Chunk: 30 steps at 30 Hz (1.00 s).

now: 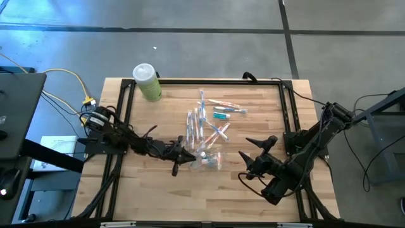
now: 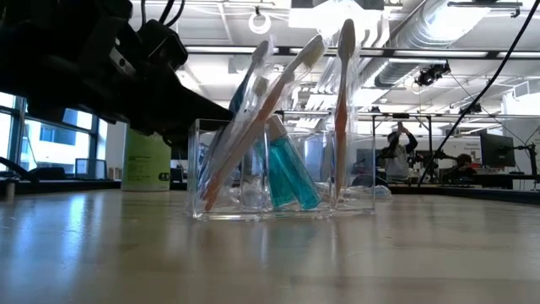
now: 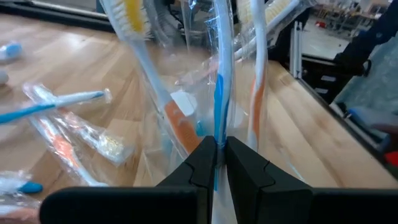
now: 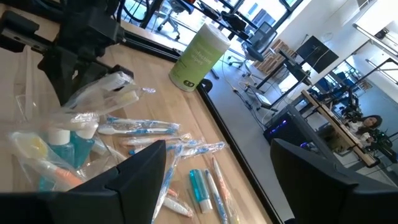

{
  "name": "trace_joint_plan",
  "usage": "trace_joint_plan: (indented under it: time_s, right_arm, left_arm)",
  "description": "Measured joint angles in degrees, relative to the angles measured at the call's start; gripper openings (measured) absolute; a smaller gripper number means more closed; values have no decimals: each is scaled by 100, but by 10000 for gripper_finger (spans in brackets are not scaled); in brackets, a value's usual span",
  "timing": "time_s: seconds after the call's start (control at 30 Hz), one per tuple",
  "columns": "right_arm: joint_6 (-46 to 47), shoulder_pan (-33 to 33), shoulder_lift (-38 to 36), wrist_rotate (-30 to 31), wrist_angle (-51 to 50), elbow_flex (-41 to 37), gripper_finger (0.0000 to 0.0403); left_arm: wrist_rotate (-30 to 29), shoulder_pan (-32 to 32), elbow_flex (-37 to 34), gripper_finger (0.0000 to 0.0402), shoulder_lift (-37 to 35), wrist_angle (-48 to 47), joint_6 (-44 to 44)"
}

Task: Pick & Place toothbrushing station
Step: Put the blue toothbrush into the transparent organizer

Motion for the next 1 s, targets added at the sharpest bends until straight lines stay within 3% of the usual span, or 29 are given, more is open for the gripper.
trace_joint_plan:
  time_s: [0.2, 0.57, 0.77, 0.9, 1.0]
  right_arm:
    - [0, 0, 0, 0, 0, 0, 282]
    - [0, 0, 0, 2, 0, 0, 282]
    - [0, 0, 0, -8, -2, 0, 282]
    - [-2, -1, 1, -21, -4, 0, 282]
    - [-2, -1, 0, -26, -21, 0, 282]
  left_arm:
    - [-259, -116, 0, 34, 0, -1, 223]
    - [-259, -121, 0, 142, 0, 2, 416]
    - [-258, -128, -1, 162, 2, 141, 469]
    - [-288, -257, -2, 163, 2, 372, 1079]
    - [-622, -465, 0, 163, 2, 598, 1819]
